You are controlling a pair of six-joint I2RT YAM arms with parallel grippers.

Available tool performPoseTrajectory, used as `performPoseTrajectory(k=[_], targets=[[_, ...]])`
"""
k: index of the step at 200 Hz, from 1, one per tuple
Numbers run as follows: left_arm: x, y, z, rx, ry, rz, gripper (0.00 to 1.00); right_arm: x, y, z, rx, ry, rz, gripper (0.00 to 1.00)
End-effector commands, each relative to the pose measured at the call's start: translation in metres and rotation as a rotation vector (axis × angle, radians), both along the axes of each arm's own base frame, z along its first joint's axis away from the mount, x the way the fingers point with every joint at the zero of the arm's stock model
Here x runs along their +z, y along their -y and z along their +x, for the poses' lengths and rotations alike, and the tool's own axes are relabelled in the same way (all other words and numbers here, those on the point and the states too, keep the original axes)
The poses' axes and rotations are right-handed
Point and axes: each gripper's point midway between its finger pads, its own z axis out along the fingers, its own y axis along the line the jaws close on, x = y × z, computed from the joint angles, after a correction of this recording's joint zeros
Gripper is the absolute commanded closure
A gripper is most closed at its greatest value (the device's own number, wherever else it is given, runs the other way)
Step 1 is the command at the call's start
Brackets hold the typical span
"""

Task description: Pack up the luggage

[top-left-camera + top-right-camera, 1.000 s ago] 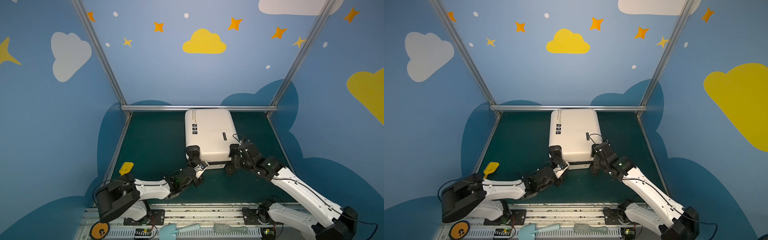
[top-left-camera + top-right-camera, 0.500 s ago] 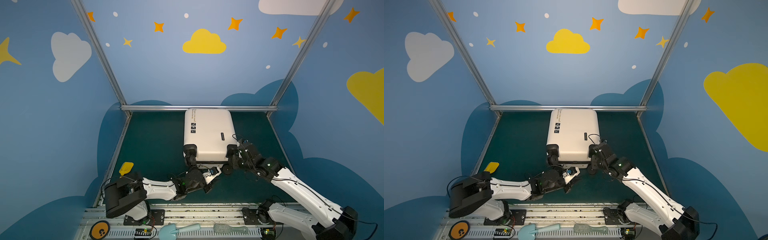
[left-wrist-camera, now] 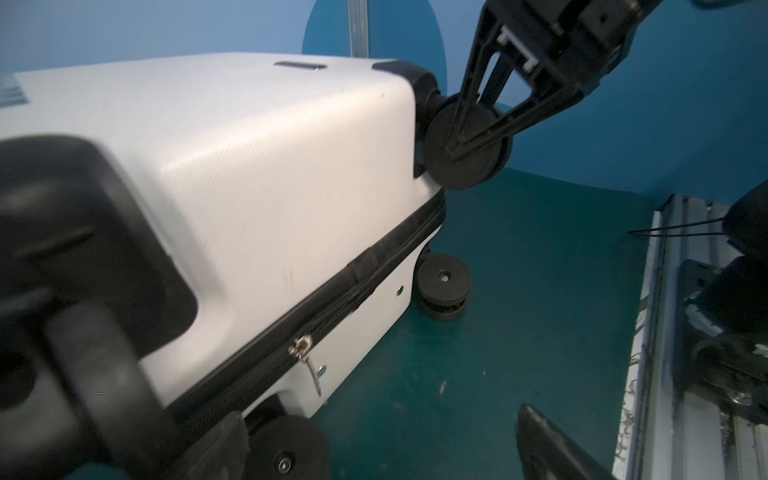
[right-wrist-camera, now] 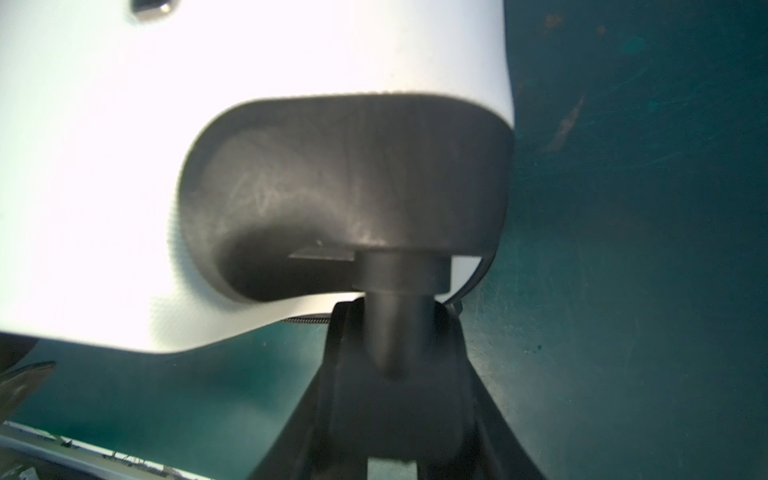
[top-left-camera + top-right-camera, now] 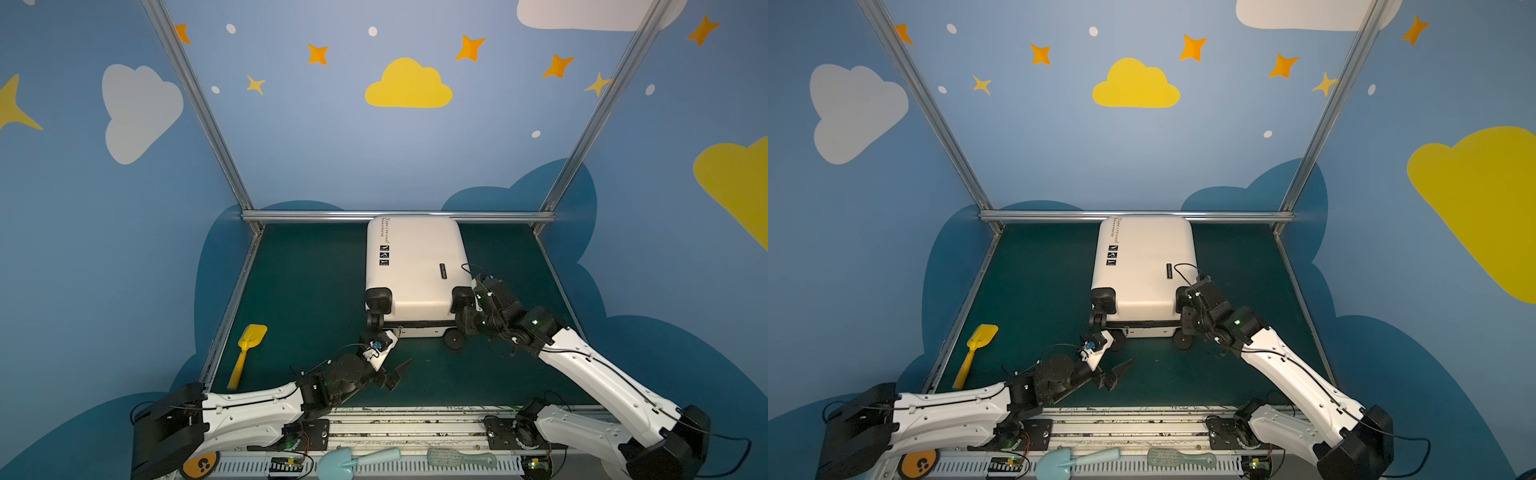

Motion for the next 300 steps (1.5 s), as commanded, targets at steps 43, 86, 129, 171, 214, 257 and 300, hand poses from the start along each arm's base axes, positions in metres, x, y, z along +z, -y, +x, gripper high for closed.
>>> performPoseTrajectory(k=[43, 86, 129, 171, 214, 257, 300], targets=[[-0.025, -0.016, 0.01, 0.102, -0.037, 0.034, 0.04, 0.044, -0.038, 0.007, 0.136, 0.1, 0.137, 1.0], [-0.026, -0.006, 0.023, 0.154, -0.04, 0.012, 0.22, 0.066, -0.04, 0.002, 0.154, 0.138, 0.157, 1.0], [-0.017, 0.004, 0.036, 0.191, -0.012, -0.018, 0.37, 0.057, -0.041, -0.003, 0.158, 0.119, 0.155, 1.0], [-0.018, 0.022, 0.044, 0.182, 0.002, -0.021, 0.42, 0.059, -0.038, -0.007, 0.16, 0.126, 0.157, 1.0], [-0.022, 0.022, 0.06, 0.267, 0.026, -0.031, 0.51, 0.059, -0.037, -0.007, 0.164, 0.128, 0.15, 1.0], [-0.03, 0.01, 0.073, 0.353, 0.021, -0.059, 0.53, 0.057, -0.037, -0.007, 0.165, 0.126, 0.144, 1.0], [-0.033, 0.006, 0.081, 0.367, 0.015, -0.065, 0.53, 0.054, -0.037, -0.007, 0.165, 0.119, 0.141, 1.0]])
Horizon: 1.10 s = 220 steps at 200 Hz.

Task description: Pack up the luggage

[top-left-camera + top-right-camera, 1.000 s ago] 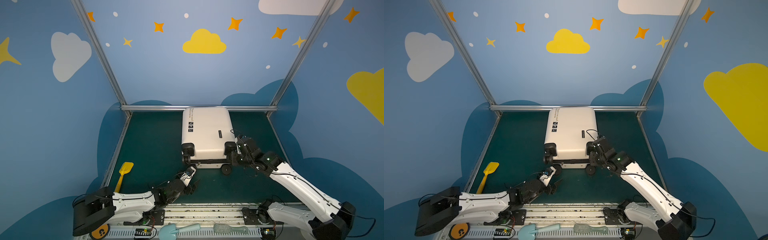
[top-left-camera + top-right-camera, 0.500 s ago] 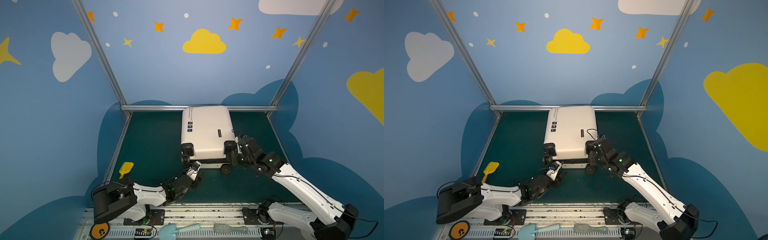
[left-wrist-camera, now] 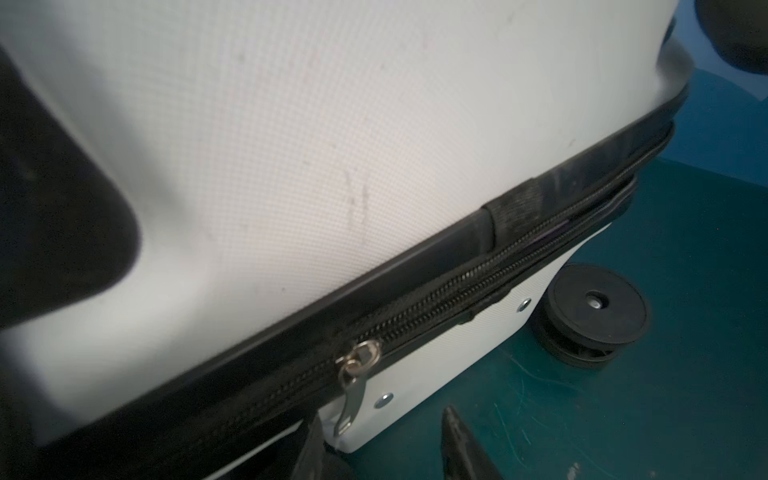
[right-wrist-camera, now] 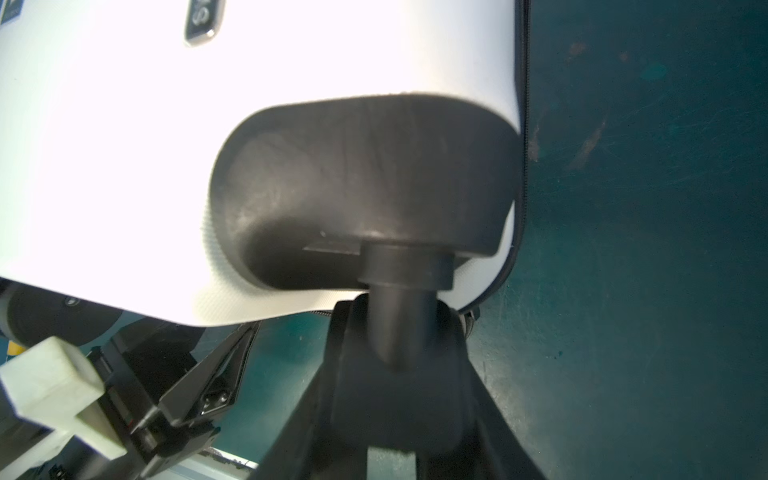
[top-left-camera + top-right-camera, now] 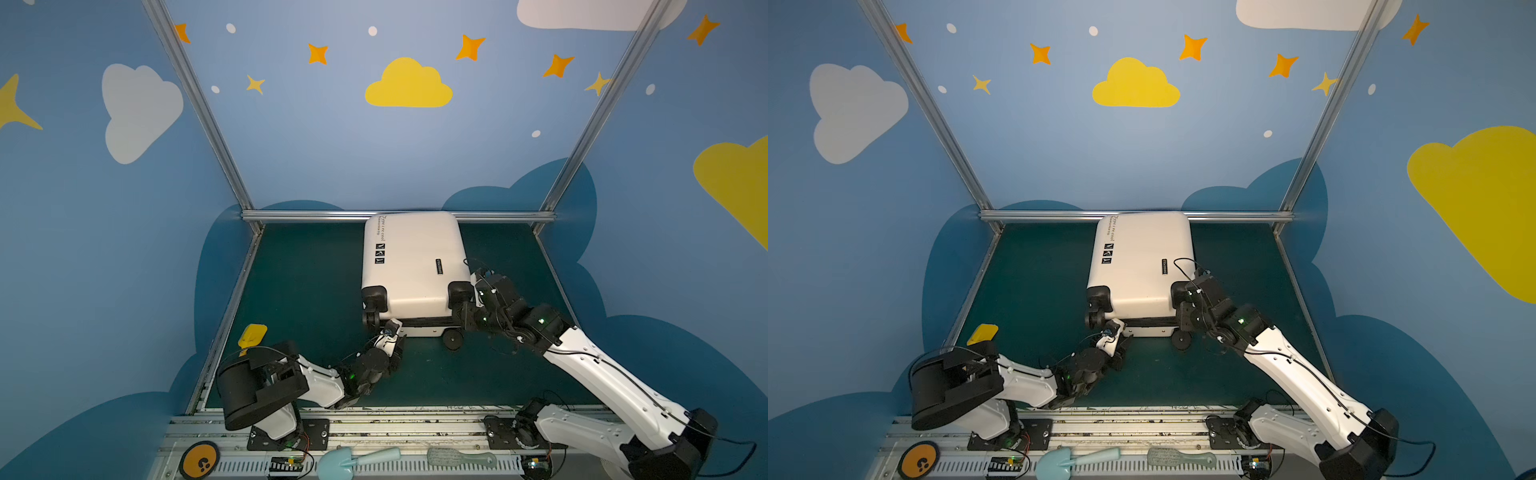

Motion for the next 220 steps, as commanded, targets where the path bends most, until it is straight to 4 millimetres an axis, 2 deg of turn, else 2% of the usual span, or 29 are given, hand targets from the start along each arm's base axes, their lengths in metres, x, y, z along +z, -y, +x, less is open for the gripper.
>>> performPoseTrajectory(k=[1, 42, 110, 149, 166, 178, 220], targets=[[0.017, -0.009, 0.018, 0.079, 0.042, -0.066, 0.54, 0.027, -0.027, -0.004, 0.145, 0.088, 0.087, 1.0], [0.02, -0.013, 0.025, 0.089, 0.051, -0.081, 0.59, 0.025, -0.027, -0.004, 0.144, 0.085, 0.086, 1.0], [0.03, 0.0, 0.023, 0.025, 0.048, -0.125, 0.73, 0.022, -0.027, -0.005, 0.142, 0.077, 0.084, 1.0], [0.03, 0.002, 0.021, 0.008, 0.035, -0.131, 0.89, 0.021, -0.027, -0.004, 0.141, 0.074, 0.084, 1.0], [0.029, 0.003, 0.021, 0.006, 0.031, -0.135, 0.9, 0.019, -0.027, -0.004, 0.141, 0.072, 0.083, 1.0], [0.029, 0.004, 0.021, 0.006, 0.028, -0.14, 0.95, 0.019, -0.027, -0.004, 0.142, 0.073, 0.084, 1.0], [0.029, 0.007, 0.02, -0.002, 0.02, -0.145, 0.97, 0.019, -0.027, -0.004, 0.141, 0.073, 0.087, 1.0]])
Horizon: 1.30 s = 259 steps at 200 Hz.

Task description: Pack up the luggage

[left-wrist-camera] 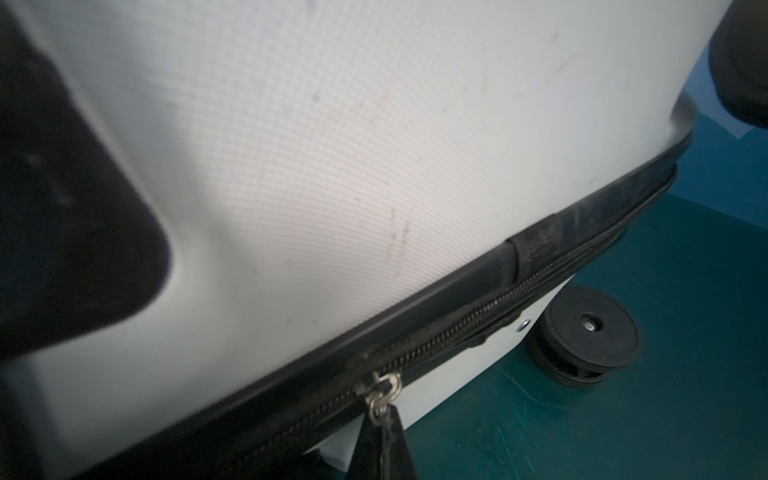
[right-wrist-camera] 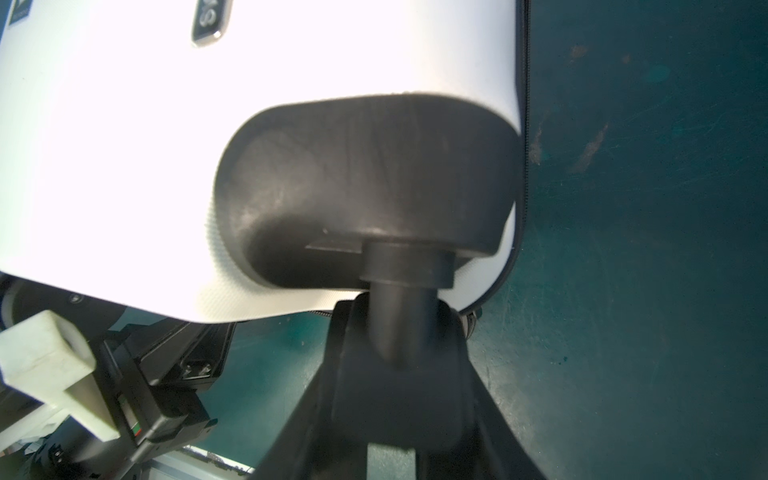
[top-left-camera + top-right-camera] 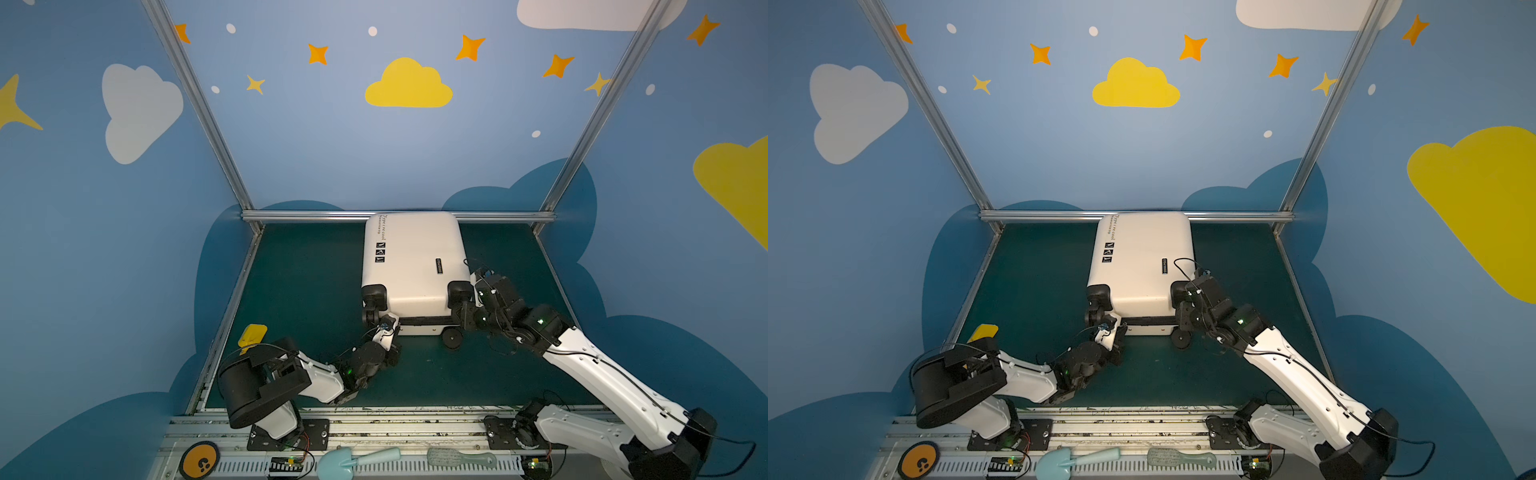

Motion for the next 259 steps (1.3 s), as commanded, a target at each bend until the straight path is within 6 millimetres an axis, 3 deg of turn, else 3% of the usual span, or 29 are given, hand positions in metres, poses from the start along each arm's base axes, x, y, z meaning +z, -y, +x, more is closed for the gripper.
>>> performPoseTrajectory(k=[1, 38, 92, 176, 259], targets=[[0.024, 0.008, 0.008, 0.014, 0.039, -0.079, 0.97, 0.02, -0.026, -0.006, 0.146, 0.067, 0.077, 1.0], [0.026, 0.017, 0.002, -0.036, 0.044, -0.069, 0.97, 0.02, -0.026, -0.006, 0.148, 0.066, 0.077, 1.0], [0.026, 0.054, -0.02, -0.178, 0.059, -0.005, 0.97, 0.017, -0.029, -0.006, 0.152, 0.06, 0.086, 1.0], [0.028, 0.105, -0.036, -0.312, 0.074, -0.019, 0.97, 0.019, -0.029, -0.005, 0.153, 0.063, 0.09, 1.0], [0.035, 0.174, -0.05, -0.481, 0.107, -0.11, 0.97, 0.012, -0.031, -0.006, 0.15, 0.048, 0.1, 1.0]])
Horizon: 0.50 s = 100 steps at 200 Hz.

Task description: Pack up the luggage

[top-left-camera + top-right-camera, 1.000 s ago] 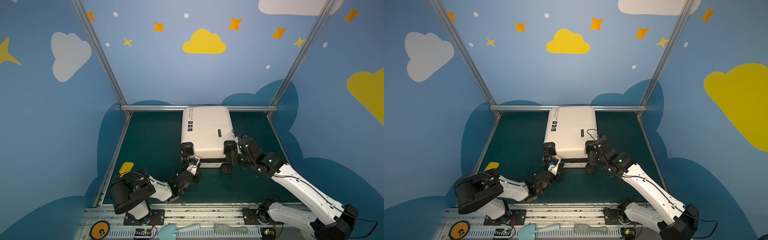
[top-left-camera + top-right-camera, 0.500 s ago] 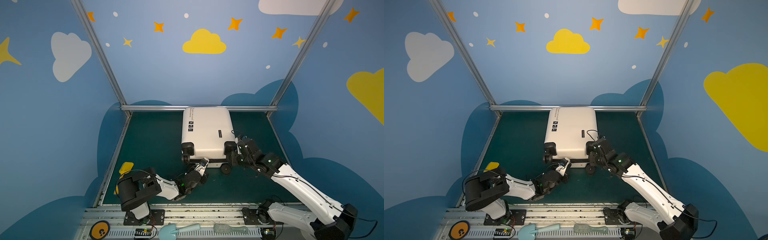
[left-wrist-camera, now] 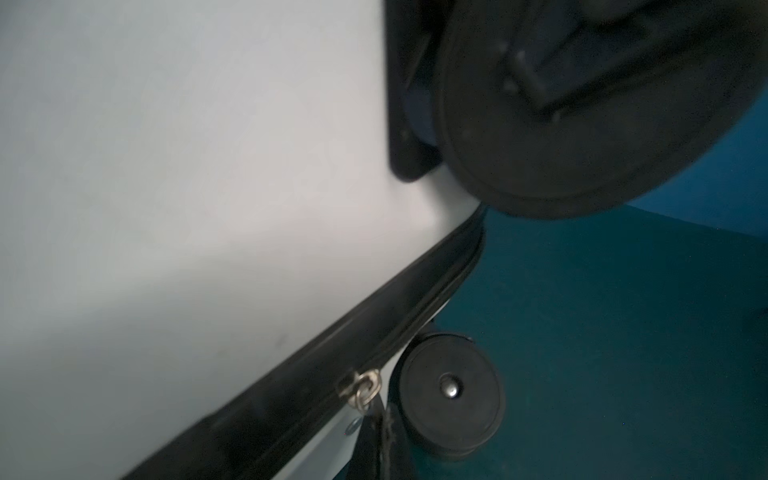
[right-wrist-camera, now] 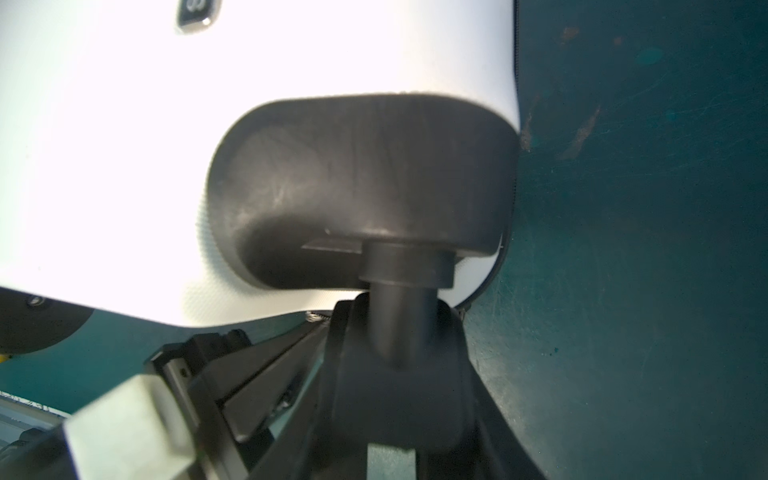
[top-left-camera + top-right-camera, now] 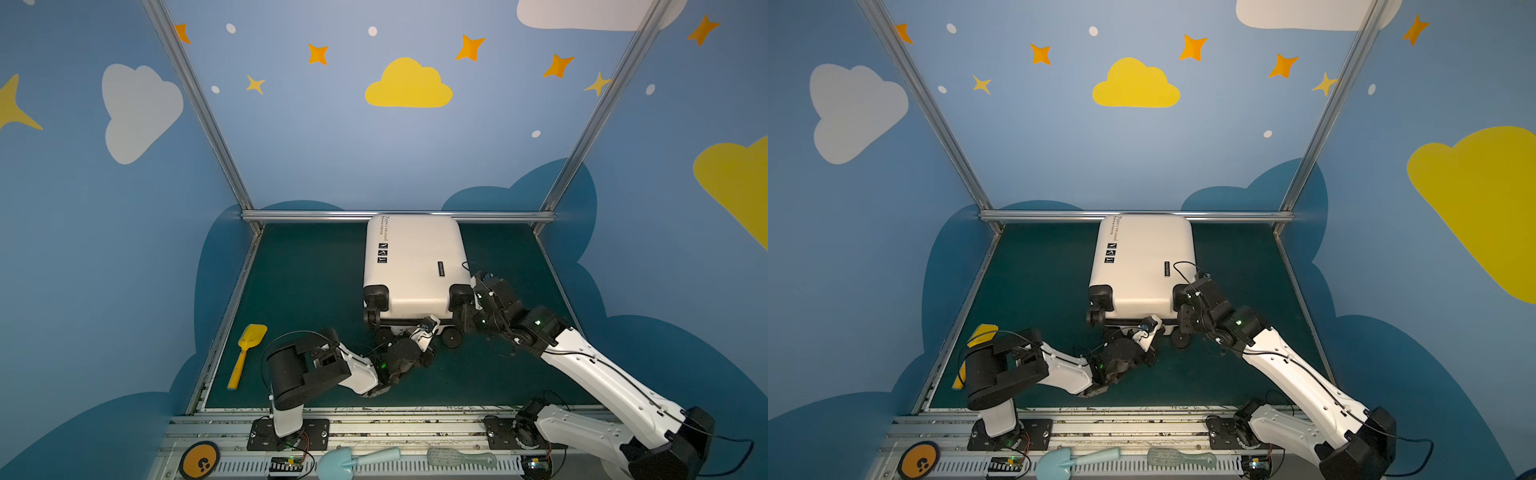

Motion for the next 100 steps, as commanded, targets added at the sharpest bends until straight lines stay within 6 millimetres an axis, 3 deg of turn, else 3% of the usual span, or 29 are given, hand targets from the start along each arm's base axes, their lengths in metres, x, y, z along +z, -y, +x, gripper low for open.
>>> performPoseTrajectory(k=[1, 61, 100], targets=[[0.029, 0.052, -0.039, -0.237, 0.043, -0.11, 0.97, 0.025, -0.036, -0.003, 0.159, 0.067, 0.126, 1.0], [0.031, 0.099, -0.044, -0.301, 0.047, -0.179, 0.97, 0.024, -0.036, -0.003, 0.156, 0.062, 0.127, 1.0], [0.031, 0.117, -0.041, -0.283, 0.046, -0.231, 0.97, 0.021, -0.035, -0.001, 0.143, 0.054, 0.116, 1.0]])
